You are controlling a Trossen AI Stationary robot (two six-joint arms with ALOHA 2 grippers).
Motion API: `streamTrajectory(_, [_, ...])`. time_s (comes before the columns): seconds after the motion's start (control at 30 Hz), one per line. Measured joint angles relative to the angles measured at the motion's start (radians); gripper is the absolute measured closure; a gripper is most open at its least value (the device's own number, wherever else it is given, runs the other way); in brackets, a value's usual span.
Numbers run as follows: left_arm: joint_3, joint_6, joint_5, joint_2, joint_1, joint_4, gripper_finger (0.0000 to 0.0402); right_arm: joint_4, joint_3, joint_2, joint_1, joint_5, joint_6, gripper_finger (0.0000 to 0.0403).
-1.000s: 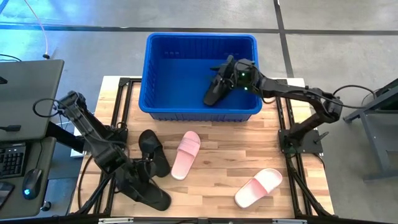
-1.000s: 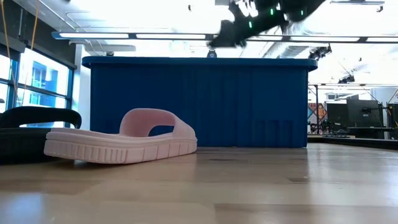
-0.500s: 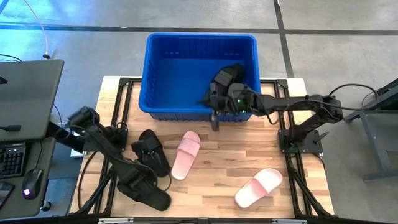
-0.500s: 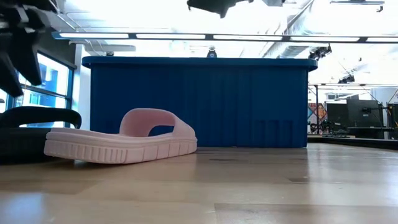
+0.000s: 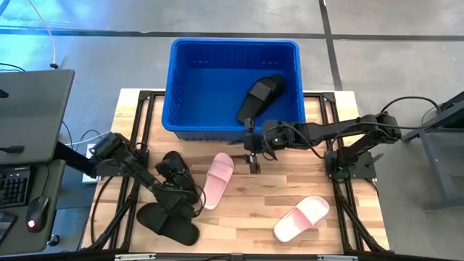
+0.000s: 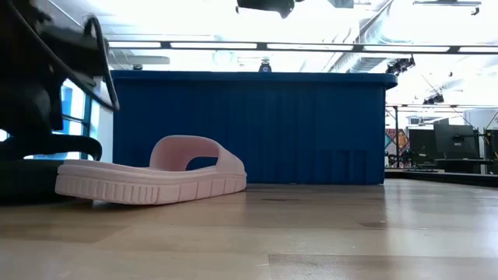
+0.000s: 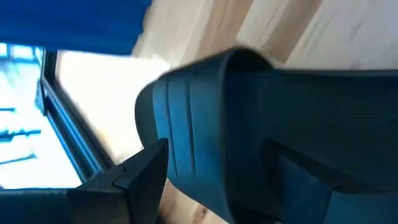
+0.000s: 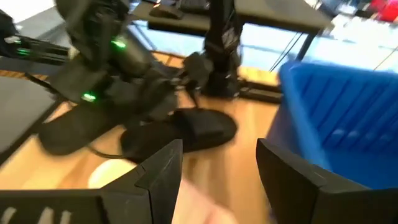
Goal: Pick and place slides into bin
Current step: Put the black slide into the blue container
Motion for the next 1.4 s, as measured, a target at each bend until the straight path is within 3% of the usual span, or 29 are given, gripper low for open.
streamTrajectory(0.13, [0.000, 0.039, 0.062, 0.046, 0.025, -0.001, 0.0172, -0.081, 0.000, 0.000, 0.043, 0.000, 0.108, 0.0206])
streamTrajectory(0.27, [0.000, 0.049, 0.099, 0.052, 0.021, 0.013, 0.0234, -0.194, 0.000, 0.000, 0.098, 0.026, 0.189, 0.0206])
streamTrajectory(0.47, [0.098, 0.056, 0.120, 0.046, -0.022, -0.027, 0.0382, -0.351, 0.000, 0.000, 0.201, 0.236, 0.268, 0.0206])
streamTrajectory(0.57, [0.218, 0.068, 0.086, 0.046, -0.058, -0.101, 0.0379, -0.417, -0.001, 0.001, 0.260, 0.371, 0.358, 0.0206])
streamTrajectory(0.77, [0.497, 0.181, -0.096, 0.046, -0.145, -0.213, 0.0392, -0.432, -0.002, -0.008, 0.339, 0.529, 0.341, 0.0206])
streamTrajectory(1.03, [0.812, 0.520, -0.459, 0.039, -0.194, -0.216, 0.0390, -0.435, -0.002, -0.012, 0.385, 0.573, 0.341, 0.0206])
streamTrajectory(1.2, [0.951, 0.784, -0.710, 0.039, -0.130, -0.216, 0.0390, -0.434, -0.002, -0.012, 0.387, 0.574, 0.341, 0.0206])
streamTrajectory(1.4, [1.022, 0.970, -0.797, 0.038, 0.077, -0.216, 0.0397, -0.436, -0.002, -0.012, 0.387, 0.574, 0.317, 0.0206])
